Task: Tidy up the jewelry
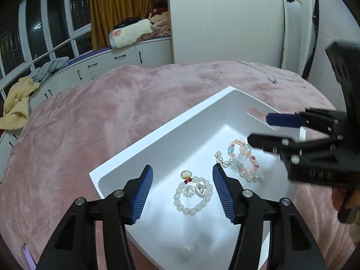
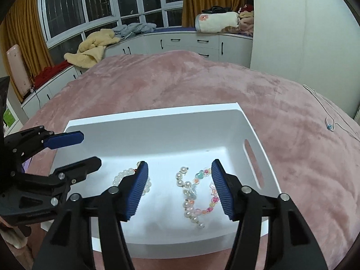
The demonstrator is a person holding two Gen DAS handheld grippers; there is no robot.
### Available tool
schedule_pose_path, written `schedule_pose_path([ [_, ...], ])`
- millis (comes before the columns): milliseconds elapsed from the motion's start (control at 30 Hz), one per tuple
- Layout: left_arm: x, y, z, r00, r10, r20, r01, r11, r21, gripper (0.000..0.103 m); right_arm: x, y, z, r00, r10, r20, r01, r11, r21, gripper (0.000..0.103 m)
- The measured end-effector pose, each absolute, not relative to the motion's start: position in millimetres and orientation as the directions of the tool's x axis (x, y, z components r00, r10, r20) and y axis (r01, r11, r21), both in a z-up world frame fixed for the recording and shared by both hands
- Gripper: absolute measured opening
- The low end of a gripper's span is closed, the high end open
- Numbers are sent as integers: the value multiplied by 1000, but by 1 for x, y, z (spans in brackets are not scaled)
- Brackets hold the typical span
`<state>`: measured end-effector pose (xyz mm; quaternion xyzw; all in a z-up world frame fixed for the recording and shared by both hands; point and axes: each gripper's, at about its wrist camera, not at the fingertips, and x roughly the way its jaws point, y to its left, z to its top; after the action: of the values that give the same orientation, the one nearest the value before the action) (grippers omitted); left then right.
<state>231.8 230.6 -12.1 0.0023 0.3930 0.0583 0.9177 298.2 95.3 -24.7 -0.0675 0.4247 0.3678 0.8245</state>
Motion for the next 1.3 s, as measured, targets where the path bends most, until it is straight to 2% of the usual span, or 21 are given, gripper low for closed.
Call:
schedule_pose_path([
  [100, 232, 232, -13, 686, 117, -719, -117, 992, 50, 65, 295, 95, -24, 378, 547, -747, -665, 722, 192, 69],
  [167, 230, 231, -10, 692, 128, -710, -125, 991, 58, 74, 292, 93, -18, 390, 562, -729, -669, 717, 195, 72],
  [200, 228, 229, -7, 700, 139, -701, -131, 989, 65, 80, 290, 91, -13, 402, 572, -715, -668, 717, 199, 77],
  [333, 221, 224, 4, 717, 183, -673, -160, 982, 97, 92, 285, 82, 8, 449, 591, -671, -660, 725, 196, 85],
  [533, 205, 219, 21, 733, 214, -646, -191, 976, 107, 94, 261, 61, 41, 528, 583, -617, -651, 745, 146, 98],
  [800, 165, 201, 40, 764, 222, -605, -184, 975, 125, 98, 218, 26, 63, 615, 521, -592, -598, 797, 80, 98],
  [1300, 99, 169, 47, 800, 228, -556, -192, 974, 122, 100, 155, -4, 61, 635, 511, -579, -562, 820, 108, 98],
])
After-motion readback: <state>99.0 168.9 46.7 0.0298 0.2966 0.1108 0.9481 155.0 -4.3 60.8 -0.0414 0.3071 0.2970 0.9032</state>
